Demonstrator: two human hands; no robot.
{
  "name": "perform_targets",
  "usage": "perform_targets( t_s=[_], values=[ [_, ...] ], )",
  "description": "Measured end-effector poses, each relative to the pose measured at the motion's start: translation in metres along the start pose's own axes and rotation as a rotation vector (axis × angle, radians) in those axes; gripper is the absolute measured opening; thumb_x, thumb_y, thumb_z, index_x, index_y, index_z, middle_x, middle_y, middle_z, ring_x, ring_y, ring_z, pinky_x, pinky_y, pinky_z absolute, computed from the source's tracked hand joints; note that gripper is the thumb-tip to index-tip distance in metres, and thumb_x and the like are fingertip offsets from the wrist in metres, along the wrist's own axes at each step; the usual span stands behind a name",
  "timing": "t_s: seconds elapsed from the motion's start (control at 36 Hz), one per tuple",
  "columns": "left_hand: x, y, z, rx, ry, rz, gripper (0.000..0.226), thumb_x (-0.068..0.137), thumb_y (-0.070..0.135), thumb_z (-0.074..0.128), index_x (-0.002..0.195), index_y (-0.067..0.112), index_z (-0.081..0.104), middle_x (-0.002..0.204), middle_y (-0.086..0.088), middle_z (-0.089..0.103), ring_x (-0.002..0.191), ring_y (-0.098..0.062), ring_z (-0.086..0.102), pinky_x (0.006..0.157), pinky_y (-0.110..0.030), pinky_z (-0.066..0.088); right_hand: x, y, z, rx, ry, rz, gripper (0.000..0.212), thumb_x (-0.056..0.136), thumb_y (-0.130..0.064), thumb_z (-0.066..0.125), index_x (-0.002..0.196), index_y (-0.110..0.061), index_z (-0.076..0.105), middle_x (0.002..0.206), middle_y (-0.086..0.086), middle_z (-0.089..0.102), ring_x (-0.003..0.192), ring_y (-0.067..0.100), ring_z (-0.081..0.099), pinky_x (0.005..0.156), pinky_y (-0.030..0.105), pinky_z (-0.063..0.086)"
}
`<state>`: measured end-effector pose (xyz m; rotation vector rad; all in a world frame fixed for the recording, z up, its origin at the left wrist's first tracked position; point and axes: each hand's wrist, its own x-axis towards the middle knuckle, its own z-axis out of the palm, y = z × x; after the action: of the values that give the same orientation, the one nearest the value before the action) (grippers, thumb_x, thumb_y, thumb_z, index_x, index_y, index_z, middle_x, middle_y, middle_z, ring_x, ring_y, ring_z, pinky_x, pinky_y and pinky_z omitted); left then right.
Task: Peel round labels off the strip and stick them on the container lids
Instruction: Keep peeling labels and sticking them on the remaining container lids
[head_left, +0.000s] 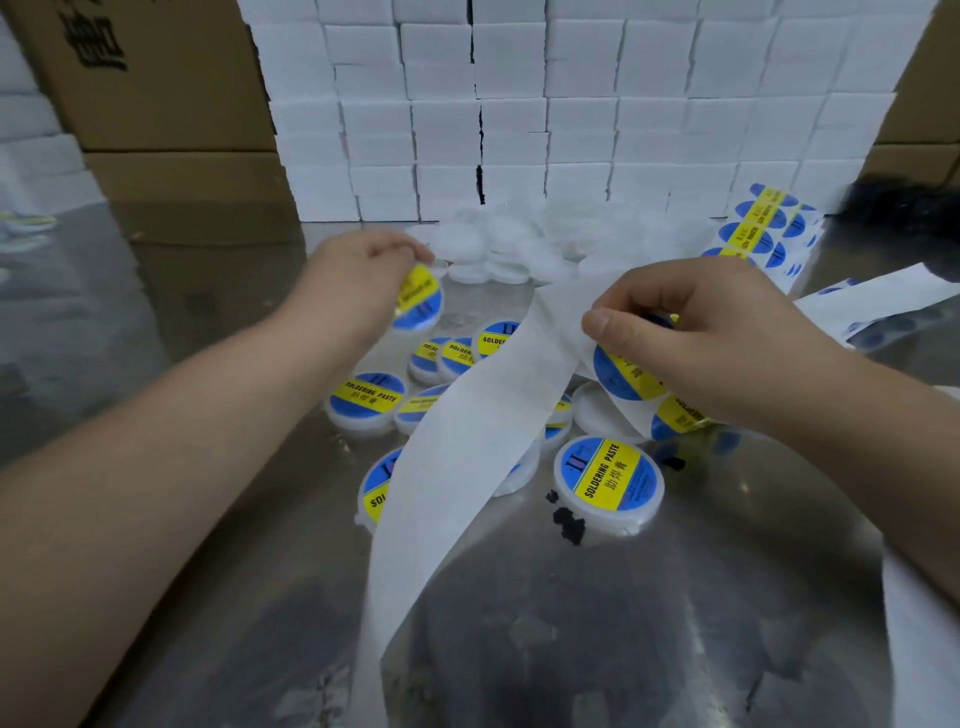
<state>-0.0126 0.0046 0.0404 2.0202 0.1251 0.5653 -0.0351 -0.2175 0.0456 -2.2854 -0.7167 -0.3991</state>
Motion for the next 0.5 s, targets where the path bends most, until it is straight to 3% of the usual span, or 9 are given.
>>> perform_targets(
  t_s=[0.14,0.22,0.31,0.42,0.5],
  values=[
    [0.0,-0.008,0.006,0.112,-0.19,-0.051,0.031,0.09,0.019,0.047,0.068,0.029,0.066,0.087,-0.001,0.064,0.072,-0.016,0.048,0.061,-0.022,0.036,0.0,0.001,0.0,-0.006,-0.001,-0.017,0.026,0.07,-0.046,0.047,0.068,-0.026,0.064,0.076,-0.014,0.063,0.074,0.005,0.055,0.06,0.021,0.041],
    [0.0,-0.01,0.007,0.172,-0.282,-0.043,0.027,0.09,0.021,0.048,0.075,0.033,0.068,0.089,0.014,0.065,0.073,-0.003,0.055,0.057,-0.009,0.042,0.0,0.002,0.001,-0.014,-0.008,-0.03,0.025,0.071,-0.046,0.047,0.067,-0.026,0.063,0.077,-0.015,0.062,0.075,0.005,0.055,0.06,0.02,0.041],
    [-0.001,-0.013,0.009,0.318,-0.357,-0.028,0.023,0.091,0.028,0.047,0.087,0.041,0.066,0.085,0.025,0.057,0.074,-0.002,0.056,0.049,-0.011,0.043,0.0,0.002,0.001,-0.017,-0.009,-0.043,0.024,0.071,-0.044,0.048,0.066,-0.026,0.062,0.076,-0.013,0.062,0.075,0.006,0.055,0.06,0.02,0.041],
    [-0.002,-0.016,0.011,0.417,-0.406,0.011,0.025,0.089,0.024,0.05,0.098,0.04,0.067,0.087,0.017,0.066,0.077,-0.006,0.061,0.059,-0.011,0.042,0.0,0.001,0.002,-0.015,-0.011,-0.044,0.023,0.071,-0.043,0.048,0.067,-0.025,0.062,0.076,-0.012,0.062,0.075,0.007,0.055,0.061,0.023,0.042],
    [-0.001,-0.015,0.011,0.382,-0.338,0.03,0.021,0.089,0.026,0.05,0.095,0.039,0.065,0.073,0.018,0.064,0.066,-0.004,0.056,0.053,-0.01,0.039,0.0,0.002,0.002,-0.014,-0.012,-0.043,0.023,0.071,-0.044,0.048,0.067,-0.026,0.062,0.075,-0.012,0.063,0.074,0.008,0.055,0.062,0.025,0.043]
  ],
)
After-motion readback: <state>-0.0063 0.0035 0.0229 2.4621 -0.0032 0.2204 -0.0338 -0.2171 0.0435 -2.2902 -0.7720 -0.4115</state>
